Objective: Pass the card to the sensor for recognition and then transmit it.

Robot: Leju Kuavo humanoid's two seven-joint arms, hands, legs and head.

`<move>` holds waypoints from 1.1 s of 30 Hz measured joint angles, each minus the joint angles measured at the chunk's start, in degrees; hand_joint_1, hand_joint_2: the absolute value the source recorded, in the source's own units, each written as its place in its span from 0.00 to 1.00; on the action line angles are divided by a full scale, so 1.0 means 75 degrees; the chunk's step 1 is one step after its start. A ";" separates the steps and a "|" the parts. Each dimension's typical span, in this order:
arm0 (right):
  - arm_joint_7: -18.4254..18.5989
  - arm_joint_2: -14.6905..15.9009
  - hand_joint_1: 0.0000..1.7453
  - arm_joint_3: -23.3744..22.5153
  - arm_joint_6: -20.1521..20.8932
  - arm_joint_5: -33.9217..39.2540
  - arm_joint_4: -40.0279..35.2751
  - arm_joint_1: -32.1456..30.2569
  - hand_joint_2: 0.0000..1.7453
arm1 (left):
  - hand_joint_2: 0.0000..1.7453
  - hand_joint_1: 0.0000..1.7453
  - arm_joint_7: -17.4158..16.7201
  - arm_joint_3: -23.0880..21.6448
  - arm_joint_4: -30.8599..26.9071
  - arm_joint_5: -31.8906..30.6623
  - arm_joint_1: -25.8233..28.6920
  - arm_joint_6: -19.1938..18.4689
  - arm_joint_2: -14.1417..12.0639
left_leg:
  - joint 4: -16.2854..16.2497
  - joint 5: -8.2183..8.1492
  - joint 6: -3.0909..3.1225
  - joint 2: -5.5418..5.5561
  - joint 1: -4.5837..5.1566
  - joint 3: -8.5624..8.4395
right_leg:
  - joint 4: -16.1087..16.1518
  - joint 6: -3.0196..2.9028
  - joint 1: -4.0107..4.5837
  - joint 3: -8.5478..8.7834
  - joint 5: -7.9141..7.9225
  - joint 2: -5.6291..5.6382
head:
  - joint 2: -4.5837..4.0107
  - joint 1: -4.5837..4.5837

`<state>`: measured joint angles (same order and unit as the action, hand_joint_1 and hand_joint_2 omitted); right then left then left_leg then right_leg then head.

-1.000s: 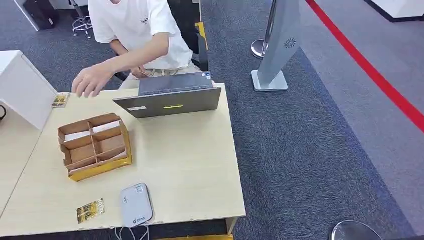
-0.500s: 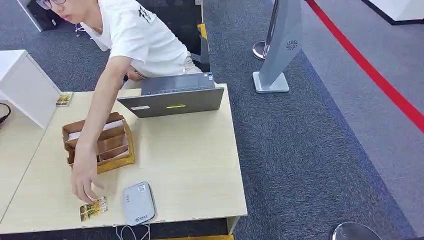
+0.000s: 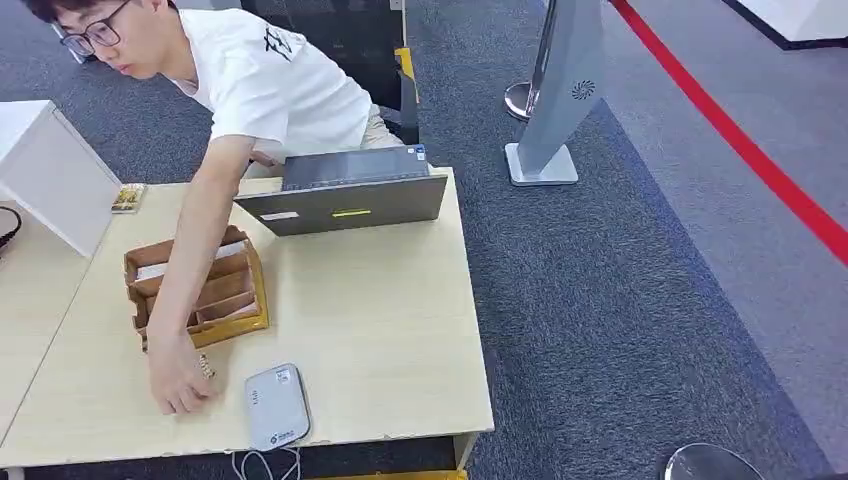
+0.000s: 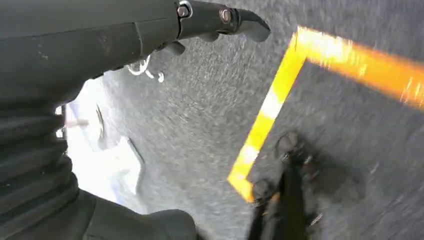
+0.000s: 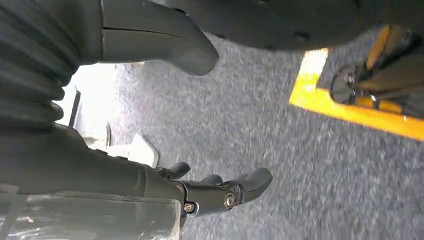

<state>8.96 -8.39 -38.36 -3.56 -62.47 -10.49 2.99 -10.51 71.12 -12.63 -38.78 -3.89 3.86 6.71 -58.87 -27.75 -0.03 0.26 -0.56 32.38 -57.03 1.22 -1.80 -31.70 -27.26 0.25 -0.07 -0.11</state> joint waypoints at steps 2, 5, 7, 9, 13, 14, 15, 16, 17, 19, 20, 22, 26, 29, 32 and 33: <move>-0.0032 -0.0064 0.00 0.0052 -0.0069 -0.0133 0.0000 0.0015 1.00 | 1.00 0.00 0.0038 -0.0389 0.0020 -0.0714 -0.0012 -0.0049 0.0235 | 0.0000 0.0000 0.0000 0.0000 0.0000 0.0001 | 0.0000 0.0000 0.0000 0.0001 0.0000 0.0000 | 0.0000 -0.0003; -0.0049 -0.0108 0.00 0.0212 -0.0155 -0.0015 -0.0035 -0.0013 1.00 | 1.00 0.00 0.0288 -0.1190 0.0020 -0.1340 0.0033 -0.0046 0.0437 | 0.0000 0.0000 0.0001 0.0002 0.0001 0.0003 | 0.0001 0.0002 0.0000 0.0002 0.0001 0.0000 | 0.0000 0.0035; -0.0076 -0.0105 0.00 0.0379 -0.0154 0.0275 -0.0082 -0.0072 0.00 | 0.00 0.00 0.0359 -0.1735 0.0020 -0.1185 0.0071 -0.0093 0.0437 | 0.0000 -0.0001 0.0001 0.0001 0.0003 0.0002 | 0.0001 0.0002 -0.0002 0.0001 0.0001 0.0000 | 0.0000 0.0018; -0.0131 -0.0102 0.00 0.0554 -0.0131 0.0616 -0.0137 -0.0128 0.00 | 0.00 0.00 0.0423 -0.2183 0.0020 -0.0940 0.0116 -0.0096 0.0416 | 0.0000 -0.0001 0.0001 0.0001 0.0002 0.0002 | 0.0001 0.0002 -0.0001 0.0000 0.0001 0.0000 | 0.0003 0.0009; -0.0224 -0.0052 0.00 0.0921 -0.0073 0.1321 -0.0262 -0.0232 0.00 | 0.00 0.00 0.0516 -0.2970 0.0017 -0.0378 0.0253 -0.0116 0.0378 | 0.0000 -0.0001 0.0001 0.0001 -0.0002 0.0003 | 0.0001 0.0001 0.0003 -0.0002 -0.0001 0.0001 | 0.0000 0.0009; -0.0248 -0.0035 0.00 0.1014 -0.0064 0.1493 -0.0292 -0.0260 0.00 | 0.00 0.00 0.0531 -0.3136 0.0017 -0.0241 0.0287 -0.0122 0.0358 | 0.0000 -0.0001 0.0001 0.0001 -0.0002 0.0003 | 0.0001 0.0002 0.0003 -0.0004 -0.0001 0.0001 | 0.0003 0.0009; -0.0279 -0.0020 0.00 0.1115 -0.0058 0.1686 -0.0329 -0.0294 0.00 | 0.00 0.00 0.0565 -0.3326 0.0015 -0.0091 0.0322 -0.0136 0.0326 | 0.0000 -0.0001 0.0001 0.0002 -0.0002 0.0004 | 0.0001 0.0002 0.0003 -0.0003 -0.0001 0.0000 | 0.0000 0.0009; -0.0306 0.0003 0.00 0.1213 -0.0049 0.1860 -0.0359 -0.0327 0.00 | 0.00 0.00 0.0586 -0.3492 0.0012 0.0045 0.0353 -0.0145 0.0303 | 0.0000 -0.0001 0.0001 0.0002 -0.0002 0.0005 | 0.0001 0.0002 0.0003 -0.0003 -0.0001 0.0000 | 0.0000 0.0009; -0.0324 0.0021 0.00 0.1300 -0.0049 0.2021 -0.0388 -0.0358 0.00 | 0.00 0.00 0.0598 -0.3673 0.0003 0.0195 0.0383 -0.0148 0.0267 | 0.0000 -0.0001 0.0001 0.0001 -0.0001 0.0006 | 0.0001 0.0002 0.0002 -0.0003 -0.0001 0.0000 | 0.0000 0.0009; -0.0379 0.0070 0.00 0.1522 -0.0009 0.2402 -0.0461 -0.0428 0.00 | 0.00 0.00 0.0656 -0.4019 -0.0035 0.0476 0.0454 -0.0183 0.0212 | 0.0000 -0.0001 0.0001 0.0001 -0.0002 0.0006 | 0.0001 0.0002 0.0002 -0.0003 -0.0001 0.0000 | 0.0003 0.0006; -0.0402 0.0096 0.00 0.1626 0.0012 0.2583 -0.0493 -0.0460 0.00 | 0.00 0.00 0.0676 -0.4194 -0.0064 0.0619 0.0490 -0.0189 0.0180 | 0.0000 -0.0001 0.0001 0.0001 -0.0001 0.0006 | 0.0001 0.0002 0.0002 -0.0003 -0.0001 0.0000 | 0.0003 0.0006; -0.0457 0.0155 0.00 0.1824 0.0061 0.2946 -0.0557 -0.0519 0.00 | 0.00 0.00 0.0717 -0.4522 -0.0108 0.0906 0.0554 -0.0203 0.0116 | 0.0000 -0.0001 0.0001 0.0001 -0.0002 0.0005 | 0.0001 0.0002 0.0002 -0.0003 -0.0001 0.0000 | 0.0000 0.0006; -0.0551 0.0259 0.00 0.2220 0.0079 0.3648 -0.0682 -0.0648 0.00 | 0.00 0.00 0.0816 -0.5154 -0.0221 0.1472 0.0694 -0.0238 -0.0006 | 0.0000 -0.0001 0.0001 0.0001 -0.0002 0.0005 | 0.0001 0.0002 0.0002 -0.0003 -0.0001 0.0000 | 0.0003 0.0006; -0.0618 0.0344 0.00 0.2518 0.0134 0.4189 -0.0769 -0.0746 0.00 | 0.00 0.00 0.0866 -0.5607 -0.0321 0.1896 0.0796 -0.0265 -0.0094 | 0.0000 -0.0001 0.0001 0.0001 -0.0002 0.0006 | 0.0001 0.0002 0.0002 -0.0002 -0.0001 0.0000 | 0.0003 0.0009; -0.0696 0.0426 0.00 0.2811 0.0201 0.4708 -0.0862 -0.0839 0.00 | 0.00 0.00 0.0938 -0.6046 -0.0417 0.2308 0.0899 -0.0288 -0.0198 | 0.0000 -0.0001 0.0001 0.0001 -0.0002 0.0006 | 0.0001 0.0002 0.0002 -0.0003 -0.0001 0.0000 | 0.0000 0.0006; -0.0720 0.0458 0.00 0.2912 0.0210 0.4882 -0.0895 -0.0869 0.00 | 0.00 0.00 0.0968 -0.6190 -0.0446 0.2446 0.0935 -0.0303 -0.0219 | 0.0000 -0.0001 0.0001 0.0001 -0.0001 0.0006 | 0.0001 0.0002 0.0002 -0.0003 -0.0002 0.0000 | 0.0003 0.0009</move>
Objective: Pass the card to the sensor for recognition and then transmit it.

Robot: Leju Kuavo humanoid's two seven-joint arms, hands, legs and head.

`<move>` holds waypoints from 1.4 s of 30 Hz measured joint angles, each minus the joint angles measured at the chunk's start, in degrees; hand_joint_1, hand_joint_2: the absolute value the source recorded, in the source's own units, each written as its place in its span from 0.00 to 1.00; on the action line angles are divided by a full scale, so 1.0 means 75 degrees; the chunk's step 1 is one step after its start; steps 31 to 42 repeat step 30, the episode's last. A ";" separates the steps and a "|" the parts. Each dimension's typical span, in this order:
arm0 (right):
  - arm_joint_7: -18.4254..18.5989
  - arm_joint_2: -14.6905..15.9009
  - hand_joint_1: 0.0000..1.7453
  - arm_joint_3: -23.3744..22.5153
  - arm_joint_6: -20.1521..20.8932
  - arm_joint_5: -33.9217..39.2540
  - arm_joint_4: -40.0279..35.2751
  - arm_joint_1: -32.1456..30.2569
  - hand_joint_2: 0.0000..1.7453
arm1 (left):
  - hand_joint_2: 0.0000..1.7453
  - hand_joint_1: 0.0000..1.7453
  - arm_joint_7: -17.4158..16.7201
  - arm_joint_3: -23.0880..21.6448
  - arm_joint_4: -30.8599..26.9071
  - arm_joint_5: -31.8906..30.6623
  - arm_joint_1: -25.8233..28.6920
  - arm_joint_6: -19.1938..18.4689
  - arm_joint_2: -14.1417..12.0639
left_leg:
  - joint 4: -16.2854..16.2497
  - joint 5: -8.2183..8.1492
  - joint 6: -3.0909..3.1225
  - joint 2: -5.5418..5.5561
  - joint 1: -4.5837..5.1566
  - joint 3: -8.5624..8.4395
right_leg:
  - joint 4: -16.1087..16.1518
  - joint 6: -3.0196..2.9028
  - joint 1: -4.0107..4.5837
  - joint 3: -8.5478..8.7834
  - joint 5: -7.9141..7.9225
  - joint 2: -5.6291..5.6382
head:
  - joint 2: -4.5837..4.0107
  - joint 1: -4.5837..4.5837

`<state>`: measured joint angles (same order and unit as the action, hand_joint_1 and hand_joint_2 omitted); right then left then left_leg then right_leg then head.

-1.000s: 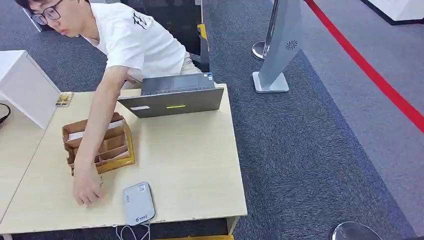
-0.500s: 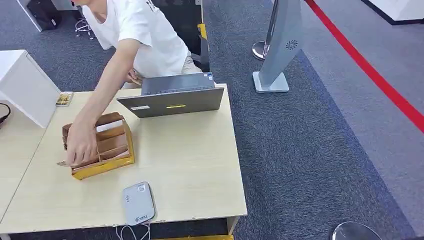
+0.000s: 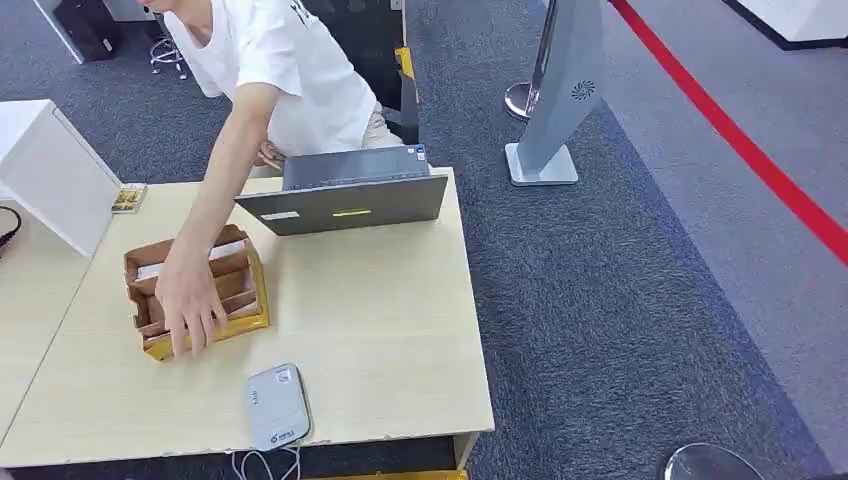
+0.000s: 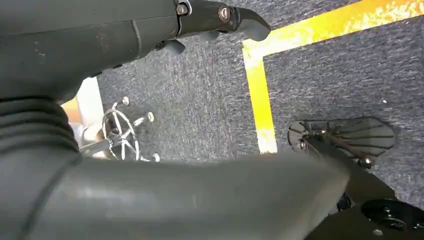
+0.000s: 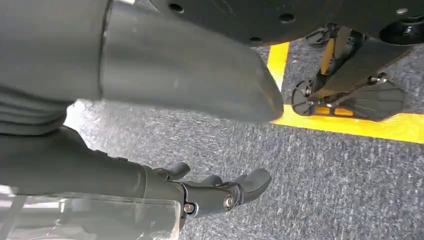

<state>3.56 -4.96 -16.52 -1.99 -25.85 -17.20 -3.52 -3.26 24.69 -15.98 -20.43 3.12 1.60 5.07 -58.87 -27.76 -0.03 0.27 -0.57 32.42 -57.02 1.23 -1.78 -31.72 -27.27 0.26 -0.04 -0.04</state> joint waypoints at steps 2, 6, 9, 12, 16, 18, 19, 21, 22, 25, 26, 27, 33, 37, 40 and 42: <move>-0.0038 0.0058 0.00 0.0204 0.0003 0.0362 -0.0061 -0.0072 0.00 | 0.00 0.00 0.0032 -0.0318 -0.0070 0.0292 0.0071 -0.0026 -0.0061 | 0.0000 -0.0001 0.0000 0.0000 0.0000 0.0000 | 0.0000 0.0000 0.0000 0.0000 -0.0001 0.0000 | 0.0000 0.0000; -0.0149 0.0172 0.00 0.0612 0.0053 0.1081 -0.0192 -0.0202 0.00 | 0.00 0.00 0.0125 -0.0933 -0.0216 0.0863 0.0212 -0.0061 -0.0189 | 0.0000 -0.0003 0.0003 0.0000 0.0000 0.0001 | 0.0000 0.0000 0.0000 0.0000 -0.0001 0.0000 | 0.0000 -0.0003; -0.0216 0.0259 0.00 0.0914 0.0119 0.1624 -0.0282 -0.0293 0.00 | 0.00 0.00 0.0189 -0.1397 -0.0315 0.1292 0.0317 -0.0073 -0.0289 | 0.0000 -0.0003 0.0004 0.0000 0.0000 0.0001 | 0.0000 0.0000 0.0000 0.0000 -0.0001 0.0000 | 0.0000 -0.0003; -0.0294 0.0335 0.00 0.1208 0.0140 0.2158 -0.0376 -0.0390 0.00 | 0.00 0.00 0.0262 -0.1840 -0.0405 0.1718 0.0415 -0.0119 -0.0367 | 0.0000 -0.0003 0.0004 0.0000 0.0000 0.0001 | 0.0000 0.0000 0.0000 -0.0001 -0.0001 0.0000 | 0.0000 -0.0003; -0.0388 0.0431 0.00 0.1562 0.0189 0.2868 -0.0490 -0.0506 0.00 | 0.00 0.00 0.0347 -0.2357 -0.0516 0.2279 0.0534 -0.0152 -0.0478 | 0.0000 -0.0004 0.0004 0.0000 0.0000 0.0002 | 0.0000 0.0000 0.0000 -0.0001 -0.0002 0.0000 | 0.0000 -0.0003; -0.0431 0.0466 0.00 0.1705 0.0248 0.3206 -0.0527 -0.0541 0.00 | 0.00 0.00 0.0396 -0.2561 -0.0562 0.2544 0.0581 -0.0166 -0.0510 | 0.0000 -0.0004 0.0004 0.0000 0.0000 0.0002 | 0.0000 0.0000 0.0000 -0.0001 -0.0002 0.0000 | 0.0000 -0.0006; -0.0440 0.0484 0.00 0.1745 0.0251 0.3296 -0.0545 -0.0556 0.00 | 0.00 0.00 0.0408 -0.2631 -0.0574 0.2614 0.0595 -0.0181 -0.0536 | 0.0000 -0.0004 0.0004 -0.0001 0.0000 0.0002 | 0.0000 0.0000 0.0000 -0.0001 -0.0002 0.0000 | 0.0000 -0.0003; -0.0455 0.0513 0.00 0.1844 0.0256 0.3391 -0.0571 -0.0577 0.00 | 0.00 0.00 0.0417 -0.2779 -0.0594 0.2692 0.0623 -0.0192 -0.0560 | 0.0000 -0.0003 0.0004 -0.0001 0.0000 0.0002 | 0.0000 0.0000 0.0000 -0.0001 -0.0002 0.0000 | -0.0003 -0.0006; -0.0457 0.0519 0.00 0.1879 0.0256 0.3403 -0.0580 -0.0586 0.00 | 0.00 0.00 0.0417 -0.2818 -0.0615 0.2692 0.0639 -0.0192 -0.0568 | 0.0000 -0.0003 0.0004 -0.0001 0.0000 0.0002 | 0.0000 0.0000 0.0000 -0.0007 -0.0002 0.0000 | 0.0000 -0.0003; -0.0466 0.0536 0.94 0.1929 0.0265 0.3429 -0.0612 -0.0610 0.00 | 0.00 1.00 0.0417 -0.2934 -0.0621 0.2710 0.0653 -0.0192 -0.0586 | 0.0000 -0.0003 0.0004 -0.0001 0.0000 0.0002 | 0.0000 0.0000 0.0000 -0.0008 -0.0002 0.0000 | -0.0003 -0.0003; -0.0469 0.0545 1.00 0.1949 0.0262 0.3444 -0.0615 -0.0613 0.00 | 0.00 1.00 0.0417 -0.2954 -0.0624 0.2721 0.0658 -0.0192 -0.0594 | 0.0000 -0.0003 0.0004 -0.0001 0.0000 0.0002 | 0.0000 0.0000 0.0000 -0.0007 -0.0002 0.0000 | -0.0003 -0.0003; -0.0472 0.0550 1.00 0.1970 0.0262 0.3447 -0.0621 -0.0617 0.00 | 0.00 1.00 0.0417 -0.2969 -0.0626 0.2721 0.0660 -0.0192 -0.0600 | 0.0000 -0.0003 0.0004 -0.0001 0.0000 0.0002 | 0.0000 0.0000 0.0000 -0.0006 -0.0002 0.0000 | 0.0000 -0.0003; -0.0475 0.0556 1.00 0.1984 0.0262 0.3447 -0.0635 -0.0619 0.00 | 0.00 1.00 0.0417 -0.2986 -0.0644 0.2721 0.0669 -0.0195 -0.0609 | 0.0000 -0.0003 0.0004 -0.0001 0.0000 0.0002 | 0.0000 0.0000 0.0000 -0.0003 -0.0002 0.0000 | -0.0003 -0.0003; -0.0475 0.0556 1.00 0.1984 0.0262 0.3447 -0.0635 -0.0619 0.00 | 0.00 1.00 0.0417 -0.2986 -0.0644 0.2721 0.0669 -0.0195 -0.0609 | 0.0000 -0.0003 0.0004 -0.0001 0.0000 0.0002 | 0.0000 0.0000 0.0000 -0.0003 -0.0002 0.0000 | -0.0003 -0.0003; -0.0475 0.0556 1.00 0.1984 0.0262 0.3447 -0.0635 -0.0619 0.00 | 0.00 1.00 0.0417 -0.2986 -0.0644 0.2721 0.0669 -0.0195 -0.0609 | 0.0000 -0.0003 0.0004 -0.0001 0.0000 0.0002 | 0.0000 0.0000 0.0000 -0.0003 -0.0002 0.0000 | -0.0003 -0.0003; -0.0475 0.0556 1.00 0.1984 0.0262 0.3447 -0.0635 -0.0619 0.00 | 0.00 1.00 0.0417 -0.2986 -0.0644 0.2721 0.0669 -0.0195 -0.0609 | 0.0000 -0.0003 0.0004 -0.0001 0.0000 0.0002 | 0.0000 0.0000 0.0000 -0.0003 -0.0002 0.0000 | -0.0003 -0.0003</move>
